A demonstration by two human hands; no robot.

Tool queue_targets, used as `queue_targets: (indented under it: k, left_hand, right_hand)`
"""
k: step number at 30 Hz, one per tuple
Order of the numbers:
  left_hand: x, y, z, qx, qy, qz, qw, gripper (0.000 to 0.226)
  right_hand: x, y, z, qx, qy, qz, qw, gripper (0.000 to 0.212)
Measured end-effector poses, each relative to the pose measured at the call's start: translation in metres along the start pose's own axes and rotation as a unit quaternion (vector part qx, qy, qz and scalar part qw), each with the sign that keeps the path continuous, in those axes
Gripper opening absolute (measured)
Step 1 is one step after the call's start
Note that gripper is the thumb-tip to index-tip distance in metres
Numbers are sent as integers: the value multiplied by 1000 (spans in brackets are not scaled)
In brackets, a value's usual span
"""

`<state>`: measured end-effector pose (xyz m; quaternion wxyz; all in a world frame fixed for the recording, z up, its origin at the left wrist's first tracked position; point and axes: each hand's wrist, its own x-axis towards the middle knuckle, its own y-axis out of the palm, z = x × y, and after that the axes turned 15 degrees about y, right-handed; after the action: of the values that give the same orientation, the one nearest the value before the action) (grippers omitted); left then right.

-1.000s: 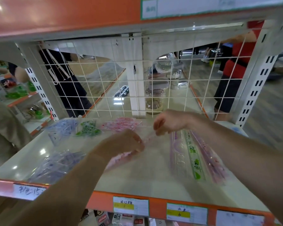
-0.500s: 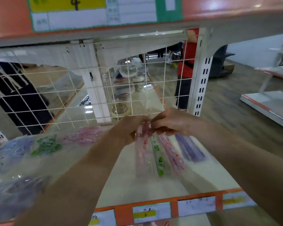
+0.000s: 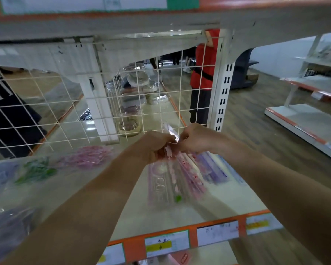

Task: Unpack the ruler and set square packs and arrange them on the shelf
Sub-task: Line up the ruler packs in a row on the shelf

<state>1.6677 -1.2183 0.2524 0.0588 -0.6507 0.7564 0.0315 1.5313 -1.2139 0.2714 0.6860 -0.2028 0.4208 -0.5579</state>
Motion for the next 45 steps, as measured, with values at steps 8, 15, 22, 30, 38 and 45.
queue_targets:
  k: [8, 15, 22, 30, 38, 45]
  left_hand:
    - [-1, -24, 9, 52, -15, -55, 997, 7]
    - [-3, -27, 10, 44, -15, -48, 998, 8]
    - [-5, -26, 9, 40, -25, -46, 998, 6]
    - [-8, -32, 8, 24, -30, -61, 997, 5]
    - [-7, -31, 8, 14, -35, -69, 997, 8]
    - [-1, -24, 6, 12, -10, -84, 996, 9]
  right_hand:
    - [9, 19, -8, -195, 52, -64, 977, 25]
    - [4, 26, -4, -305, 52, -83, 947, 30]
    - [9, 35, -5, -336, 41, -109, 934, 26]
    - [11, 39, -7, -350, 34, -114, 929, 6]
    - [11, 39, -10, -318, 42, -100, 942, 14]
    - [8, 8, -5, -186, -18, -104, 977, 33]
